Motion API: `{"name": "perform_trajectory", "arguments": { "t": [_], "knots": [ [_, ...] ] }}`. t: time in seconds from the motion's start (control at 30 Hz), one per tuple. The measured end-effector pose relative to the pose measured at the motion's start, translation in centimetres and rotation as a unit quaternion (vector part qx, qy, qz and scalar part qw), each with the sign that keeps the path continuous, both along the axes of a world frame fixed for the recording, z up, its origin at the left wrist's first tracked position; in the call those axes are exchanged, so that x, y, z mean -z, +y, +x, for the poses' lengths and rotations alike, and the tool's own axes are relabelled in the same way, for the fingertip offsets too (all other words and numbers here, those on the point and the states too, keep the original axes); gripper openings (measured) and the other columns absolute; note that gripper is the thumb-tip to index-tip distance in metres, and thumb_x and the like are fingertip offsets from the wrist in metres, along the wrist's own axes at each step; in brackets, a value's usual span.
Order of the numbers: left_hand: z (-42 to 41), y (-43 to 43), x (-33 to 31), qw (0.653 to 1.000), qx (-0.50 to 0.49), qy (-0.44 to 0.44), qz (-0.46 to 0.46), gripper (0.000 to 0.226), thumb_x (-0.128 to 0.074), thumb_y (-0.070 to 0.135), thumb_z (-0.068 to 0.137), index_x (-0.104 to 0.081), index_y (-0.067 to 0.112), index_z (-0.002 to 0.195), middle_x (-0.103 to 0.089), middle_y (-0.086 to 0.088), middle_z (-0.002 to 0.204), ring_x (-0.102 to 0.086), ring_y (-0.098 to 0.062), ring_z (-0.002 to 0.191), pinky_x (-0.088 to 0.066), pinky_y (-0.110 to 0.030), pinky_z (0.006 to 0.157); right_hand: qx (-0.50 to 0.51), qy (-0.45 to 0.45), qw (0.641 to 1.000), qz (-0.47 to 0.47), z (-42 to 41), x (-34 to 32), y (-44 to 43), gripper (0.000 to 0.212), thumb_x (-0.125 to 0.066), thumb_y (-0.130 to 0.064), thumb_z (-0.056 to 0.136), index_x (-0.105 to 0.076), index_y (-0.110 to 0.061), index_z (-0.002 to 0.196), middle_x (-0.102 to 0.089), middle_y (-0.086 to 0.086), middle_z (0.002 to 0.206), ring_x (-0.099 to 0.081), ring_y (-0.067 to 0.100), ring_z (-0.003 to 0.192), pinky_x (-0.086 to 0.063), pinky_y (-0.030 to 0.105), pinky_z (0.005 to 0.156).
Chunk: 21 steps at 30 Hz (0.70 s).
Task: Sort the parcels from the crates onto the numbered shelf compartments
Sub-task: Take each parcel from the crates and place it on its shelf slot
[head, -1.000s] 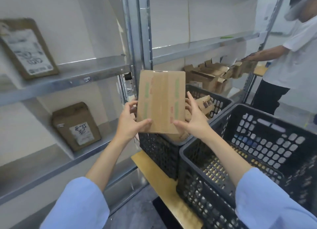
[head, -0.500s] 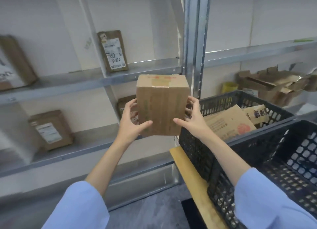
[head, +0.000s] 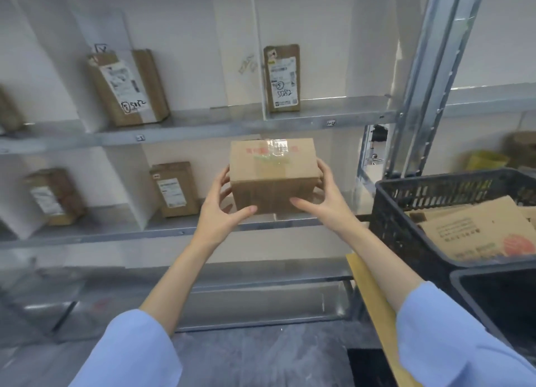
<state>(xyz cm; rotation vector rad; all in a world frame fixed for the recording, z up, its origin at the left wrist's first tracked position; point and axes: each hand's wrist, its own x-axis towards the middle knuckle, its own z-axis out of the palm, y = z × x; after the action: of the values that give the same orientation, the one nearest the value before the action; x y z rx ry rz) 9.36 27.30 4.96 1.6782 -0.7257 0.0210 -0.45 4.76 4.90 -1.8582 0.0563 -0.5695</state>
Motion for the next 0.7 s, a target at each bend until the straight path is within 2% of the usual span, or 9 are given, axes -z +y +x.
{"name": "perform_trajectory", "arguments": {
  "t": [0.07,0.13,0.2,0.27,0.33,0.43,0.5,0.6,0.7],
  "knots": [
    [0.2,2.4,-0.3,1.0,-0.021,-0.009,0.005,0.091,-0.086,0.031,0.068,-0.036,0.036,0.144,-0.05,0.016,0.141,-0.048,0.004,0.125,-0.044,-0.014,0.097,-0.02,0.003,1.0,0.005,1.1,-0.1,2.0,0.093,-0.083,-0.029,0.079,-0.021,-0.036,0.147,-0.04,-0.01,0.148,-0.041,0.006,0.133,-0.035,0.029,0.111],
    [0.5,4.8,-0.5,0.999,-0.043,-0.005,0.002,0.088,-0.085,0.034,0.065,-0.038,0.031,0.14,-0.052,0.01,0.14,-0.048,0.0,0.127,-0.045,-0.03,0.104,-0.037,0.006,0.999,0.009,2.3,-0.2,4.3,0.091,-0.084,-0.027,0.078,-0.021,-0.033,0.144,-0.041,-0.004,0.148,-0.04,0.006,0.134,-0.035,0.034,0.114],
    [0.8,7.3,-0.6,0.998,-0.064,0.0,0.0,0.087,-0.085,0.04,0.061,-0.039,0.032,0.134,-0.051,0.007,0.14,-0.048,-0.002,0.128,-0.043,-0.038,0.108,-0.054,0.012,0.998,0.018,3.4,-0.4,6.7,0.087,-0.084,-0.029,0.077,-0.023,-0.033,0.139,-0.043,-0.006,0.144,-0.043,0.004,0.132,-0.037,0.032,0.112],
    [1.0,9.9,-0.7,0.996,-0.084,0.005,0.005,0.089,-0.085,0.046,0.058,-0.037,0.034,0.132,-0.049,0.008,0.14,-0.047,-0.001,0.128,-0.043,-0.04,0.108,-0.069,0.017,0.997,0.03,4.3,-0.6,9.2,0.083,-0.083,-0.032,0.077,-0.024,-0.033,0.136,-0.045,-0.009,0.14,-0.047,0.002,0.127,-0.042,0.026,0.107],
    [1.1,12.5,-0.7,0.995,-0.1,0.007,0.006,0.094,-0.085,0.048,0.057,-0.035,0.033,0.134,-0.048,0.008,0.141,-0.047,-0.001,0.128,-0.044,-0.038,0.108,-0.08,0.011,0.996,0.043,5.3,-0.8,11.7,0.077,-0.082,-0.031,0.079,-0.027,-0.032,0.134,-0.046,-0.01,0.137,-0.049,-0.001,0.125,-0.046,0.023,0.103],
    [1.4,16.3,-0.8,0.994,-0.109,0.005,0.004,0.1,-0.087,0.042,0.059,-0.031,0.034,0.142,-0.047,0.011,0.142,-0.048,-0.006,0.129,-0.044,-0.029,0.105,-0.104,0.011,0.994,0.03,6.4,-1.2,15.3,0.079,-0.079,-0.028,0.083,-0.028,-0.028,0.142,-0.043,-0.023,0.134,-0.045,-0.016,0.118,-0.045,0.007,0.091],
    [1.6,18.7,-0.8,0.993,-0.115,0.006,0.002,0.107,-0.091,0.038,0.062,-0.028,0.034,0.149,-0.045,0.014,0.144,-0.047,-0.006,0.131,-0.044,-0.019,0.1,-0.125,0.024,0.992,0.014,7.0,-1.2,17.7,0.089,-0.08,-0.025,0.083,-0.022,-0.031,0.15,-0.041,-0.019,0.141,-0.046,-0.011,0.119,-0.043,0.005,0.089],
    [2.1,21.8,-0.9,0.991,-0.134,0.009,0.0,0.108,-0.085,0.035,0.066,-0.023,0.03,0.154,-0.038,0.011,0.15,-0.042,-0.009,0.132,-0.039,-0.001,0.09,-0.132,0.027,0.991,-0.022,7.7,-1.3,21.2,0.097,-0.08,-0.02,0.083,-0.017,-0.033,0.156,-0.028,-0.01,0.152,-0.039,0.004,0.128,-0.04,0.006,0.091],
    [2.4,24.4,-1.0,0.99,-0.139,0.004,-0.004,0.097,-0.084,0.022,0.073,-0.029,0.028,0.152,-0.04,0.003,0.15,-0.045,-0.012,0.132,-0.042,-0.004,0.092,-0.132,0.012,0.991,-0.033,8.3,-1.4,24.3,0.097,-0.081,-0.016,0.081,-0.018,-0.035,0.153,-0.025,-0.009,0.153,-0.037,0.005,0.13,-0.04,-0.002,0.085]
  ]
}}
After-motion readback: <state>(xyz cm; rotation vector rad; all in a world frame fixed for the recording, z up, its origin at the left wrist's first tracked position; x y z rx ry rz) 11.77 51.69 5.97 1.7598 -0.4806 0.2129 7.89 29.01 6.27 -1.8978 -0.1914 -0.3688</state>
